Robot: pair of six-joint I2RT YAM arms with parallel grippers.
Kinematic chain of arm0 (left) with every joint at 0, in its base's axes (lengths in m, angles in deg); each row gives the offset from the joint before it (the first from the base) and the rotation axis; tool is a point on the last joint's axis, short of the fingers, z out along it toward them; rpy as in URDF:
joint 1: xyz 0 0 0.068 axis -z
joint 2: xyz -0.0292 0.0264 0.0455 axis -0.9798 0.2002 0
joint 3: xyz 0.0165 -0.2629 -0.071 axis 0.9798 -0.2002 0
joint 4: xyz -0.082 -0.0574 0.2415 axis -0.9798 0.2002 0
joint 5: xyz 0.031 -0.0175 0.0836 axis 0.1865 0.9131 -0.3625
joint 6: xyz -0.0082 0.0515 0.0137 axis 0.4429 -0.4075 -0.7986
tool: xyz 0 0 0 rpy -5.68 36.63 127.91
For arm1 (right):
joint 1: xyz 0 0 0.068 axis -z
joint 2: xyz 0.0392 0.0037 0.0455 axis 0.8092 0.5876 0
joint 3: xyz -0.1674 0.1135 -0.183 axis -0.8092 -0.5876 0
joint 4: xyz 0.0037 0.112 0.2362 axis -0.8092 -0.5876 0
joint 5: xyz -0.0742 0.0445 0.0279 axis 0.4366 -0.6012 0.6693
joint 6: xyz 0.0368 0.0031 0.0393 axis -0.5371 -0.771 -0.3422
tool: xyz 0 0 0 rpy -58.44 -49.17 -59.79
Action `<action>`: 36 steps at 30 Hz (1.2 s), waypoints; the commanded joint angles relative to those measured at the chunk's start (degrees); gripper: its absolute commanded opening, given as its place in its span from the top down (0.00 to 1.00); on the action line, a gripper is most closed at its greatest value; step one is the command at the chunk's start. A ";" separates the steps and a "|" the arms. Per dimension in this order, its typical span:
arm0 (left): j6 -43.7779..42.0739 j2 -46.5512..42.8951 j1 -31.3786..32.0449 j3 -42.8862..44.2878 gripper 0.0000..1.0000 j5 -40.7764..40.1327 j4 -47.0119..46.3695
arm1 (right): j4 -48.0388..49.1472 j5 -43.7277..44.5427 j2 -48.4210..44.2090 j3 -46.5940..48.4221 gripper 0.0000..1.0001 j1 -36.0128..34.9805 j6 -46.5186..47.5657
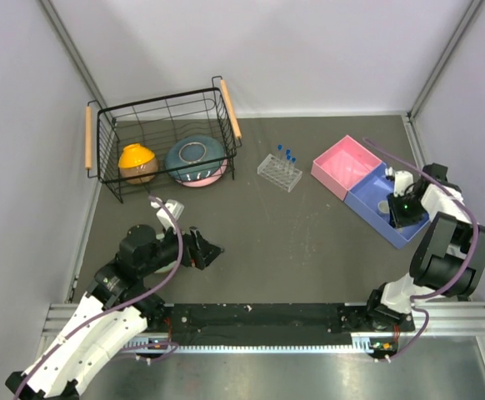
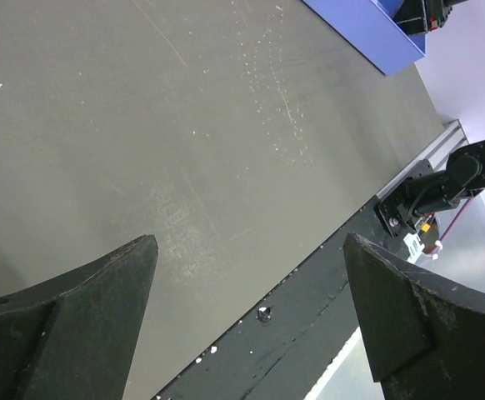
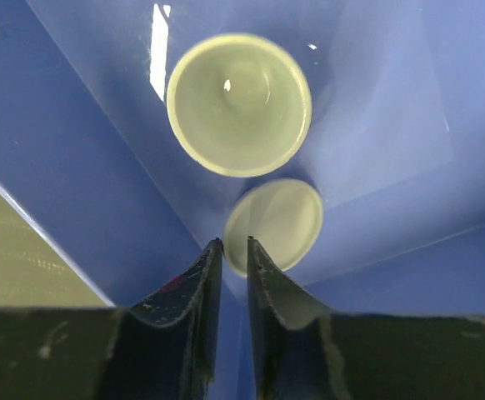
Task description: Organize the chemistry lab equipment
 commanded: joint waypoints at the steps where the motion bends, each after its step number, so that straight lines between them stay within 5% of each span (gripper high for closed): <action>1: -0.18 0.57 -0.21 3.95 0.01 -1.11 0.92 | -0.18 0.24 -4.68 -2.35 0.76 0.55 1.94; 10: -4.30 4.35 -0.21 12.38 0.01 -7.78 8.21 | -9.76 -1.86 -21.45 3.69 0.51 0.55 3.53; 18: -9.58 10.93 -0.21 24.86 0.01 -25.79 16.30 | -13.20 -11.43 -32.81 12.66 0.01 0.55 -3.14; 23: -12.30 13.66 -3.80 28.91 0.01 -28.99 16.23 | -11.00 -11.81 -35.45 17.24 0.01 0.55 -15.87; 29: -14.07 19.11 -23.75 32.42 0.01 -14.29 16.04 | -9.86 -5.57 -35.98 20.58 0.01 0.55 -25.38; 36: -12.65 20.17 -27.28 35.67 0.01 -11.31 14.72 | -6.69 -5.20 -38.61 22.78 0.01 0.55 -31.53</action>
